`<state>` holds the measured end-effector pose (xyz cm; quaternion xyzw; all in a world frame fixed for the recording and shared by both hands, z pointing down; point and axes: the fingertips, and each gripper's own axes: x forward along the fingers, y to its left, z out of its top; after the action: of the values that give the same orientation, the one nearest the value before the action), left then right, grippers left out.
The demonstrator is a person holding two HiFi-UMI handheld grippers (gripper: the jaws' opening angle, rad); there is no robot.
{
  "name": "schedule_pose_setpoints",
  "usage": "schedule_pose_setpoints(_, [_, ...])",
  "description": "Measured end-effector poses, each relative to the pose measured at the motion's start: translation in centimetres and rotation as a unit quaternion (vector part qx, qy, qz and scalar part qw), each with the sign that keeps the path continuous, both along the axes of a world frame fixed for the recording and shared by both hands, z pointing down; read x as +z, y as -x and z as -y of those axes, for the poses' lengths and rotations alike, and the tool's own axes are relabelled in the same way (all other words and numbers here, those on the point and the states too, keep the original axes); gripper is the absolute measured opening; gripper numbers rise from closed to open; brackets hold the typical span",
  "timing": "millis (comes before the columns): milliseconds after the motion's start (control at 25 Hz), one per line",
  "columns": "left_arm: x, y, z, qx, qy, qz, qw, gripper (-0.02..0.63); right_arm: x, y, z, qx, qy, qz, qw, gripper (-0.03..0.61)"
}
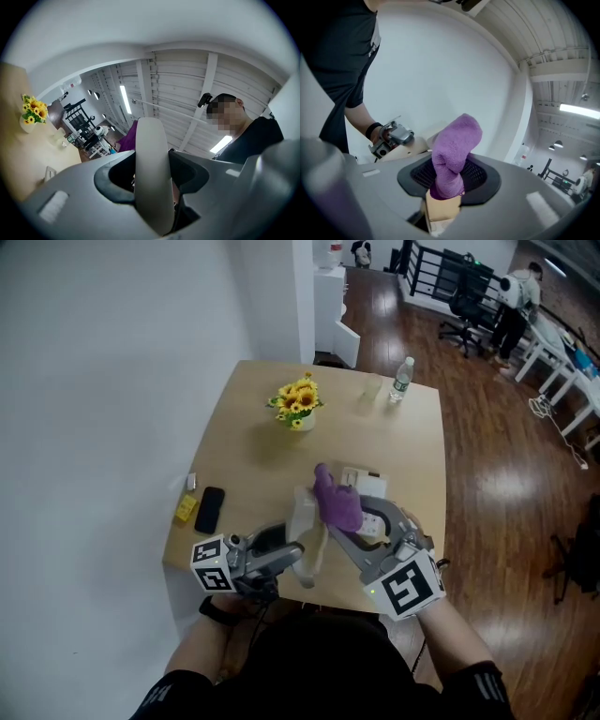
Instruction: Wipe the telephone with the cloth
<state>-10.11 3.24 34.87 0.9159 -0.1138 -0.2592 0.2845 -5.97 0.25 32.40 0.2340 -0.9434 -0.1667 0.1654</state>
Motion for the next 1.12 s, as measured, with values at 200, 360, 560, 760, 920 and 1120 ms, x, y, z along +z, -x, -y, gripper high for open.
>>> schedule_pose_setpoints(200, [-1.0, -0.4, -0.4, 0.005, -0.013, -0.007, 0.9999, 0.209, -0.7, 1.6, -1.3, -0.022, -0.033, -0.036, 0.999, 0.14])
schedule_pose_setpoints(360, [-1.6, 0.2, -0.4, -0.005, -0.017, -0.016, 0.9997, 0.209, 0.6, 1.7, -3.3, -0.045, -0.032, -0.058, 0.997, 0.14])
schedule_pose_setpoints(560, [-3.2, 1.6, 0.1, -0.025, -0.025, -0.044, 0.9984, 0.209, 3.4, 0.9, -4.9, -0.059, -0.019, -0.099, 0.993, 0.14])
schedule_pose_setpoints(760, [-5.0, 2.1, 0.7, -0.036, -0.042, -0.05, 0.9972, 0.209, 4.9, 1.1, -6.2, -0.076, -0.012, -0.119, 0.99, 0.14])
schedule_pose_setpoints(920, [-5.7, 2.5, 1.3, -0.047, -0.041, -0.071, 0.9956, 0.209, 5.5, 2.1, -7.3, -0.094, -0.025, -0.138, 0.986, 0.14])
schedule_pose_setpoints(1120, [-6.3, 2.8, 1.2, -0.047, -0.043, -0.09, 0.9939, 0.207, 7.4, 3.0, -9.5, -0.118, -0.02, -0.161, 0.98, 0.14])
